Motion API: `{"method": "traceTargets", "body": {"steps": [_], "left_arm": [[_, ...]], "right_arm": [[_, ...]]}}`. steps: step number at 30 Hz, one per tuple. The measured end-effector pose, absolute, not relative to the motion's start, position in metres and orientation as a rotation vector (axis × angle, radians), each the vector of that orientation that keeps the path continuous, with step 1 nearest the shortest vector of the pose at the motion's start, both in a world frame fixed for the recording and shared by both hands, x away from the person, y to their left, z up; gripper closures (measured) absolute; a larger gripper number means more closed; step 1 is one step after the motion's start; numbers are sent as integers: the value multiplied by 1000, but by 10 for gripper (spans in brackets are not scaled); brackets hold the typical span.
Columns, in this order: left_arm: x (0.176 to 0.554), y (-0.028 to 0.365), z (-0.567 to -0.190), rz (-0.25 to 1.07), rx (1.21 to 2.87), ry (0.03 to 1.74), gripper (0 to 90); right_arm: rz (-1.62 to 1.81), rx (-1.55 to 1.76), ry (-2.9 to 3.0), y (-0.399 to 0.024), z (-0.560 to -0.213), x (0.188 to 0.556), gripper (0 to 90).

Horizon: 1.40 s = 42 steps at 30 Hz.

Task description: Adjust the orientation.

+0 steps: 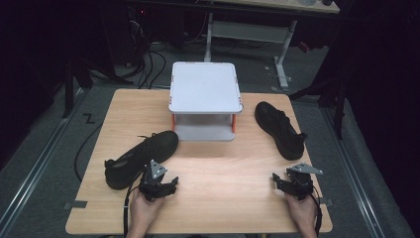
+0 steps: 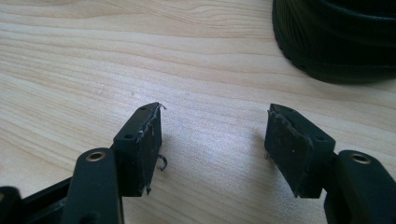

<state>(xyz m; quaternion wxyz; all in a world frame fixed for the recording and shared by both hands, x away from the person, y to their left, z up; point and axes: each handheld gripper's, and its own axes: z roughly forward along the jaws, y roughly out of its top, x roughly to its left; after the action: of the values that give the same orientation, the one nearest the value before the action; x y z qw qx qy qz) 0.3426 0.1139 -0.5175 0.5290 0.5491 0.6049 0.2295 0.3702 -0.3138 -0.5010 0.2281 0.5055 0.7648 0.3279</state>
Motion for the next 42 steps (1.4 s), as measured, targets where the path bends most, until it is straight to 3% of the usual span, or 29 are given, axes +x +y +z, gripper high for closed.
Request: {"method": "traceTargets", "body": {"steps": [11,25,32,42], "left_arm": [[341,113,-518,517,1345,1417,247],[330,115,-509,489,1358,1342,309],[325,118,-497,491,1375,1333,295],[316,130,-481,457,1425,1326,360]], "right_arm": [[903,1392,2109,-314,-501,371,359],[903,1400,2101,-314,-501,371,370],[904,1395,2104,-314,-501,371,369],[904,1391,2107,-314,-501,371,365]]}}
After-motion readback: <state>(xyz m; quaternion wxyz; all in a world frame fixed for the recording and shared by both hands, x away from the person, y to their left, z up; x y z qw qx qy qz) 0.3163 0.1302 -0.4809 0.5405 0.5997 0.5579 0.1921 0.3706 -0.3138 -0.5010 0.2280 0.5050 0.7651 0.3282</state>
